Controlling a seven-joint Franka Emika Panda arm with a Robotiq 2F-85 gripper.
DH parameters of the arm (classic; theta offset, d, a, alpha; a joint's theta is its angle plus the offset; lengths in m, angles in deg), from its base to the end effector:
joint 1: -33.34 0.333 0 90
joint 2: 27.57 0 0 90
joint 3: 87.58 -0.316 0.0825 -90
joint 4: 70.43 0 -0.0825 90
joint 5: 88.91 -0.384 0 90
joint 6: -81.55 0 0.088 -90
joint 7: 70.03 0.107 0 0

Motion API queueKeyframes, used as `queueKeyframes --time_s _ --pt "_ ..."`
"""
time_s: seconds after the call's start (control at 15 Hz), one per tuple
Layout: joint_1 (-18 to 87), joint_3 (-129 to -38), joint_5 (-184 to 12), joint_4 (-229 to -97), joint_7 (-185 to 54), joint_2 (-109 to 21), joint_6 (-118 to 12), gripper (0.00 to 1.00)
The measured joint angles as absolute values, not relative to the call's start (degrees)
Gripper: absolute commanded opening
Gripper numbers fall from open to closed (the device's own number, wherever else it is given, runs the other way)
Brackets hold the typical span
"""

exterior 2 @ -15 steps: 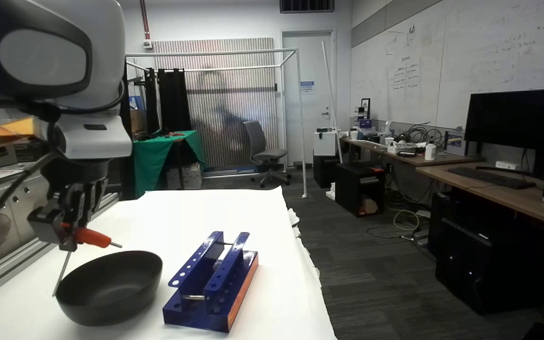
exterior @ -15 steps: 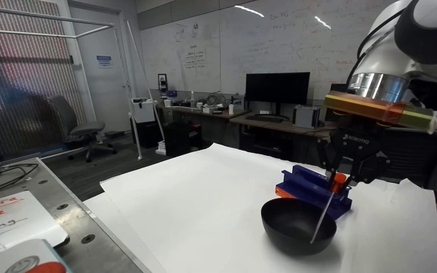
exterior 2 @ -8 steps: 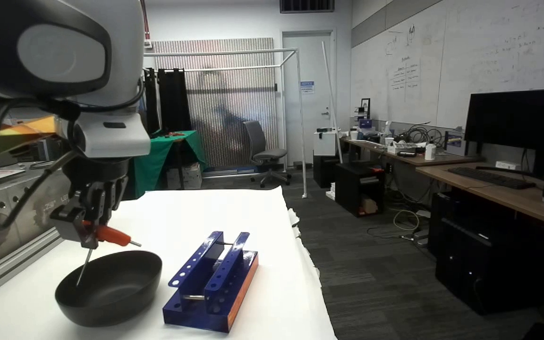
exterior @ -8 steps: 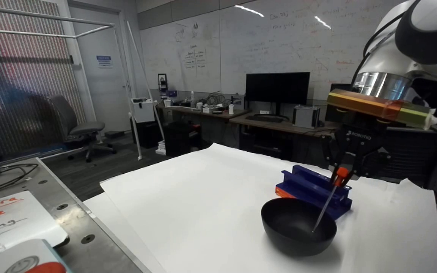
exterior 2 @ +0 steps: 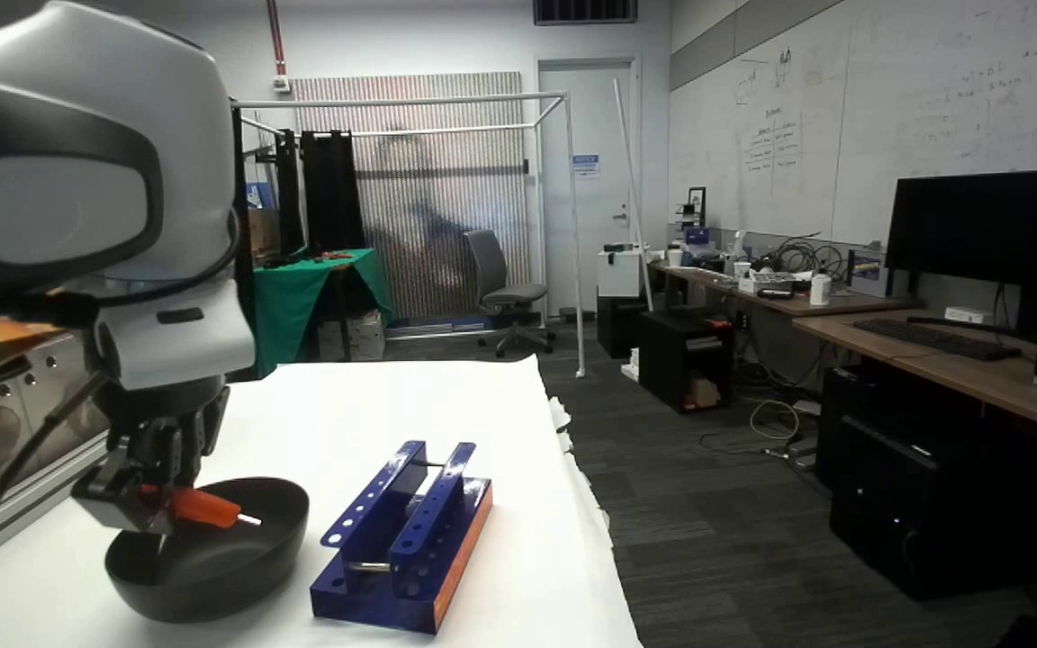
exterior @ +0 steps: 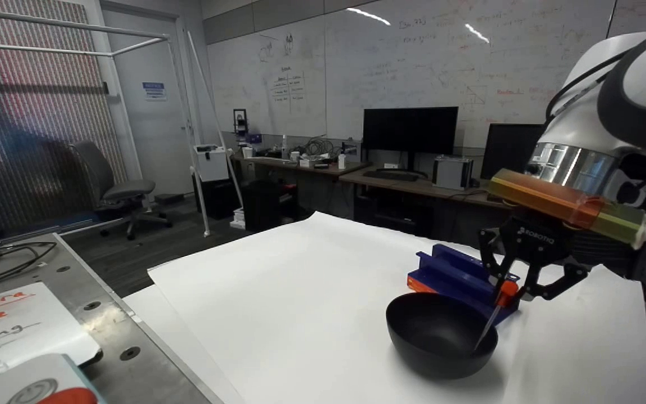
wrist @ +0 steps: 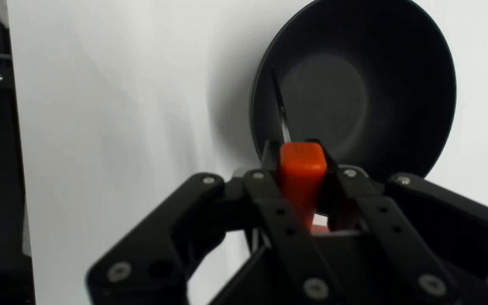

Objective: Put the orange object into the black bowl.

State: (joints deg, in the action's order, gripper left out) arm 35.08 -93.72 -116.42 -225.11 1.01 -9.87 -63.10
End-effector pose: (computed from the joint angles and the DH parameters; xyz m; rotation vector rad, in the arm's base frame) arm 0.4025 0.0492 0.3391 -2.1013 1.9195 0.0954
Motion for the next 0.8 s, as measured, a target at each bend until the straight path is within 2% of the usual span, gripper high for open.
queueKeyframes --time_s 0.27,0.4,0.8 --pt "37.26 -95.46 -117.65 -226.85 3.04 -11.45 -68.64 0.08" --pt "38.33 -95.75 -118.52 -226.97 3.58 -12.68 -70.63 0.47" --pt "39.7 -95.74 -119.93 -226.77 3.56 -16.84 -73.37 0.91"
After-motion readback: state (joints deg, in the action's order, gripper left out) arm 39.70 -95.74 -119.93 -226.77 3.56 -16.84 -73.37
